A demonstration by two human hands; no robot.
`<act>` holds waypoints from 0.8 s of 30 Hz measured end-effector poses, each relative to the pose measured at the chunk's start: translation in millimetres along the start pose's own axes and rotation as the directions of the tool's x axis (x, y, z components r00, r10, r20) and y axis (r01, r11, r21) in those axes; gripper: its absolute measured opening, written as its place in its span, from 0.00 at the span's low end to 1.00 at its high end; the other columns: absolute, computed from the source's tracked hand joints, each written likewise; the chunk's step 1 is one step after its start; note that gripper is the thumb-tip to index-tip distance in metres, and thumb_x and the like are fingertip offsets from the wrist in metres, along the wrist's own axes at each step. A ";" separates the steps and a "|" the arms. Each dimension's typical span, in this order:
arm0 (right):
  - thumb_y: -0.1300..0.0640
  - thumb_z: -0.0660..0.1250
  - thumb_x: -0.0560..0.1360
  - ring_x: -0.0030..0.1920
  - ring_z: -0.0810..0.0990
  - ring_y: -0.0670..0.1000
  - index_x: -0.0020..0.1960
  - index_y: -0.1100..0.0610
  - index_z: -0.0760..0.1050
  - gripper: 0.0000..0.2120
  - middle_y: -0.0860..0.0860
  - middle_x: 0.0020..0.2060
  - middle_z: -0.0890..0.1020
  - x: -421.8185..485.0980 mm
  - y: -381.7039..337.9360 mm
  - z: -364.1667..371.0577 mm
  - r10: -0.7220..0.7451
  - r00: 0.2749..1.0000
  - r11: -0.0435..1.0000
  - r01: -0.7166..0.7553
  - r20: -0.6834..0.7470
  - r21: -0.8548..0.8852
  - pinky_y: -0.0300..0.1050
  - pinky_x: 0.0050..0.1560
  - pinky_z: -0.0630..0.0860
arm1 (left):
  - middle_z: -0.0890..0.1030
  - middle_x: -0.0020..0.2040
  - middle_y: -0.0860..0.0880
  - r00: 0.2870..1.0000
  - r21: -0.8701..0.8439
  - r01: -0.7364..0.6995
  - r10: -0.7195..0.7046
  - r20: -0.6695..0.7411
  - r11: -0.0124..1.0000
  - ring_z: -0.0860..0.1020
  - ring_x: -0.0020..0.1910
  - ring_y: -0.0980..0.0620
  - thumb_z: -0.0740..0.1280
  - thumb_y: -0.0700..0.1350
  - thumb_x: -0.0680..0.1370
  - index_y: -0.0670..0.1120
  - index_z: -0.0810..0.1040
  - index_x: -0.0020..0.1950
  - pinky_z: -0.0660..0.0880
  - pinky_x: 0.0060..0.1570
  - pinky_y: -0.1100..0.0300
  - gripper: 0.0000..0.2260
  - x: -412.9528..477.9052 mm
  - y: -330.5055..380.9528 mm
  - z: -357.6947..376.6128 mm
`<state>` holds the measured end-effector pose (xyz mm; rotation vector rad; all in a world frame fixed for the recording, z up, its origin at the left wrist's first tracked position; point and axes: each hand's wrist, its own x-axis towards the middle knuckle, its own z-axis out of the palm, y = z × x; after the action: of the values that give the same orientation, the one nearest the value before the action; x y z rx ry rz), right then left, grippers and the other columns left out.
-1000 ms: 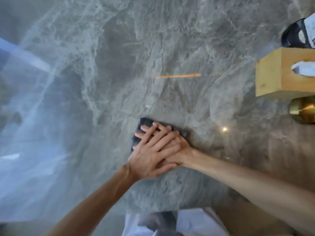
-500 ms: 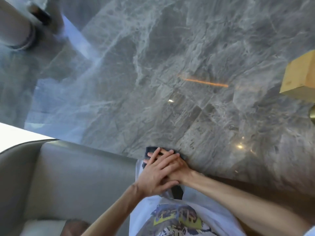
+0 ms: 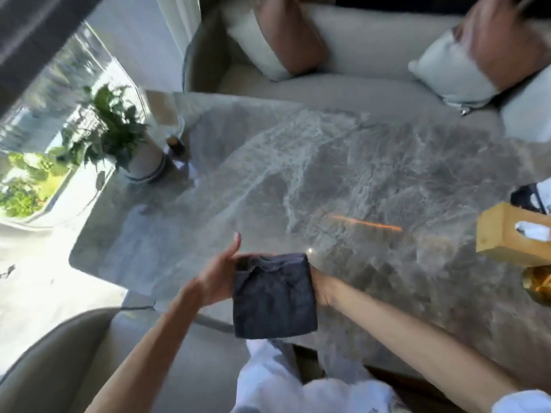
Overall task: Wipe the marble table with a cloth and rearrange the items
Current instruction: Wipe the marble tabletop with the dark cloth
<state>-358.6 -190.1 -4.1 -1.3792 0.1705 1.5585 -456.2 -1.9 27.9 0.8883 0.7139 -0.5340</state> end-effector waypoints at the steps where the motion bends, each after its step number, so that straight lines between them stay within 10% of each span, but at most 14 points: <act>1: 0.45 0.61 0.79 0.43 0.84 0.49 0.49 0.55 0.82 0.16 0.52 0.45 0.85 6.7 -14.3 8.4 -0.032 0.997 0.994 0.024 0.074 0.109 0.45 0.51 0.80 | 0.78 0.66 0.40 0.999 0.013 -0.021 0.020 0.037 1.000 0.77 0.65 0.43 0.49 0.66 0.79 0.43 0.77 0.67 0.71 0.64 0.47 0.34 -5.8 20.4 -10.7; 5: 0.36 0.51 0.80 0.50 0.84 0.51 0.50 0.58 0.84 0.31 0.54 0.48 0.86 27.0 -89.7 60.9 -0.022 0.995 0.963 -0.004 0.093 0.268 0.45 0.56 0.77 | 0.71 0.72 0.39 0.980 0.200 -0.109 0.071 0.185 0.974 0.71 0.71 0.39 0.58 0.54 0.80 0.46 0.69 0.74 0.66 0.68 0.41 0.24 -9.5 79.1 -76.3; 8: 0.47 0.53 0.82 0.54 0.80 0.54 0.59 0.61 0.78 0.22 0.61 0.58 0.79 51.1 -113.4 103.2 -0.057 0.998 0.936 0.040 0.038 0.349 0.46 0.59 0.75 | 0.74 0.69 0.38 0.981 0.207 -0.137 0.104 0.161 0.969 0.75 0.66 0.42 0.68 0.42 0.77 0.45 0.75 0.69 0.71 0.66 0.44 0.20 -7.7 116.8 -129.9; 14: 0.51 0.46 0.83 0.61 0.66 0.53 0.68 0.59 0.60 0.18 0.54 0.54 0.67 100.9 -167.9 172.1 -0.205 0.979 0.944 0.196 0.004 0.263 0.43 0.77 0.41 | 0.85 0.51 0.49 0.986 0.231 -0.163 0.152 0.063 0.959 0.83 0.51 0.53 0.68 0.31 0.75 0.49 0.80 0.58 0.80 0.48 0.59 0.16 -11.0 167.9 -207.0; 18: 0.45 0.55 0.81 0.64 0.74 0.57 0.73 0.63 0.66 0.28 0.60 0.62 0.76 140.7 -173.4 172.3 -0.084 0.991 0.922 0.036 0.107 0.386 0.50 0.74 0.63 | 0.83 0.47 0.49 0.981 0.350 -0.191 0.193 0.028 0.917 0.81 0.49 0.52 0.70 0.31 0.75 0.44 0.78 0.60 0.80 0.48 0.56 0.16 5.7 187.5 -230.9; 24: 0.38 0.50 0.79 0.66 0.77 0.55 0.68 0.60 0.73 0.31 0.58 0.65 0.78 186.9 -193.1 135.1 -0.197 0.980 0.915 0.186 -0.006 0.359 0.48 0.62 0.77 | 0.80 0.47 0.45 0.965 0.496 -0.181 0.250 -0.075 0.849 0.77 0.47 0.49 0.68 0.36 0.77 0.43 0.77 0.57 0.75 0.44 0.55 0.09 38.9 207.1 -250.6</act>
<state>-278.3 99.5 -16.1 -1.0510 0.2780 1.3077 -373.1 313.1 -4.9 1.4735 0.5982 -0.4585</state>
